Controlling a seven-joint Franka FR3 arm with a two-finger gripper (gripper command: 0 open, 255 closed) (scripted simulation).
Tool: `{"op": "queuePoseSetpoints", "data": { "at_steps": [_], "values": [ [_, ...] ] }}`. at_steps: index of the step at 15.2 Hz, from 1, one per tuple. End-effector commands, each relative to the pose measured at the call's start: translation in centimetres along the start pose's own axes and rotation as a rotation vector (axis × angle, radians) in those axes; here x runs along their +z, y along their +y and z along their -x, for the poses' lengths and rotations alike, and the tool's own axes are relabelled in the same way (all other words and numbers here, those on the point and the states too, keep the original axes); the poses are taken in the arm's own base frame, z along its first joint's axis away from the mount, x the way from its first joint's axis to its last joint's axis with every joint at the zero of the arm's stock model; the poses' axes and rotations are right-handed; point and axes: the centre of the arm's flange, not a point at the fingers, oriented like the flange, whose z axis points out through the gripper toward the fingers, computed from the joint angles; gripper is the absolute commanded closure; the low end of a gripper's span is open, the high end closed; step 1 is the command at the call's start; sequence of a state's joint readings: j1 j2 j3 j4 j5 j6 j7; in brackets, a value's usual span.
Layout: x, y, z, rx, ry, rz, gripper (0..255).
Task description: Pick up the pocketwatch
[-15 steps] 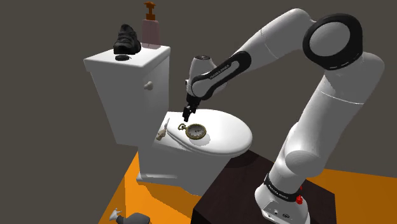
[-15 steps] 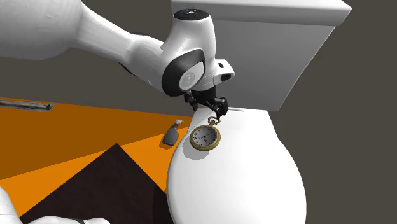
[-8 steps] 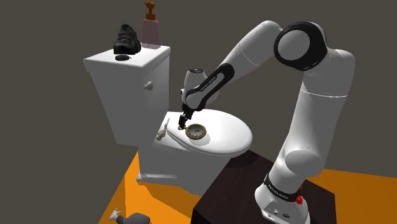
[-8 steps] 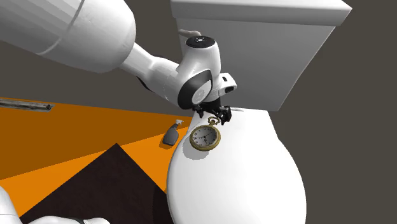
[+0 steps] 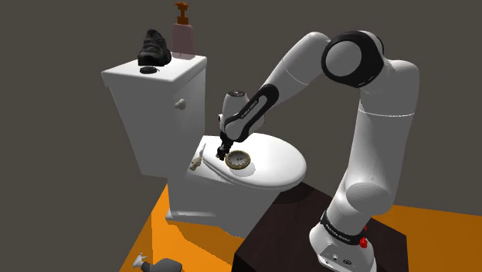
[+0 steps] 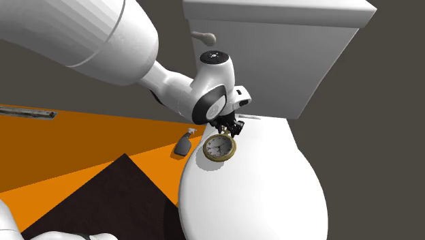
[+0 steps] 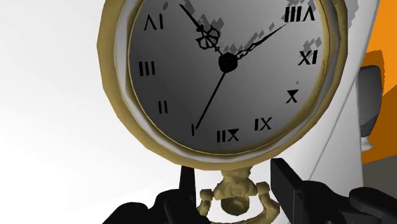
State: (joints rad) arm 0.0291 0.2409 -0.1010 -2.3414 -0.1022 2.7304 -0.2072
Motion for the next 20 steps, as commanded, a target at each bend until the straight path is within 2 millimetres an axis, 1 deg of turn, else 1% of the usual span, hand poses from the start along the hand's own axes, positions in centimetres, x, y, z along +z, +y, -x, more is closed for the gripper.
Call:
{"op": "queuePoseSetpoints", "data": {
  "at_steps": [1, 8, 20],
  "values": [
    [0.0, 0.0, 0.0, 0.0, 0.0, 0.0, 255],
    [0.1, 0.0, 0.0, 0.0, 0.0, 0.0, 255],
    [-6.2, 0.7, -0.8, 0.0, 0.0, 0.0, 255]
  ]
}}
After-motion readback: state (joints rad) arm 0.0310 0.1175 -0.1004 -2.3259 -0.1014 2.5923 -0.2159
